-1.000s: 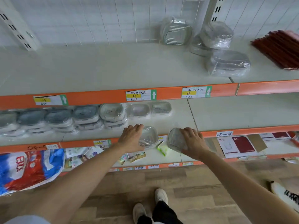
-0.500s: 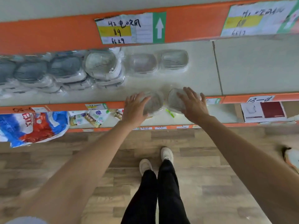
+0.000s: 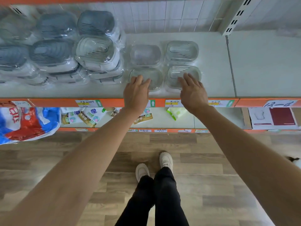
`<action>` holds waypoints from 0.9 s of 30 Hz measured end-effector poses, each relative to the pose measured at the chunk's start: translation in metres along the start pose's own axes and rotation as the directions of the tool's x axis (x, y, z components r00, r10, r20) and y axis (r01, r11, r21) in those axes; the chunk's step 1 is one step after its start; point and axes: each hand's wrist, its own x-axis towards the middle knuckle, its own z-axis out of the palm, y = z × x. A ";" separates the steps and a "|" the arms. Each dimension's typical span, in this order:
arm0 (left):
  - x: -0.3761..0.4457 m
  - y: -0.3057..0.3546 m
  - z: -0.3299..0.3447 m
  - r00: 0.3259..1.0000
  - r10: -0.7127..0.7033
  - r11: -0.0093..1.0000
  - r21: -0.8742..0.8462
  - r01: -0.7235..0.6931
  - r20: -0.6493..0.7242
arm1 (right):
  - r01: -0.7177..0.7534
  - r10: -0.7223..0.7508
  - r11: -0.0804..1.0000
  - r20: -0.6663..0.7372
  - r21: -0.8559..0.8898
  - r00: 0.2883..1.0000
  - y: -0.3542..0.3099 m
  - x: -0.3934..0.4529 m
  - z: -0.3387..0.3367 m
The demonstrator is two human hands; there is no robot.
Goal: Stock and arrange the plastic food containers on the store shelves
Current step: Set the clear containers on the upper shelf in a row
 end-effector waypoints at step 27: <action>-0.025 0.044 -0.147 0.848 0.357 0.903 0.088 -0.421 0.392 | 0.054 -0.055 0.998 0.263 0.012 0.963 -0.039 -0.075 -0.148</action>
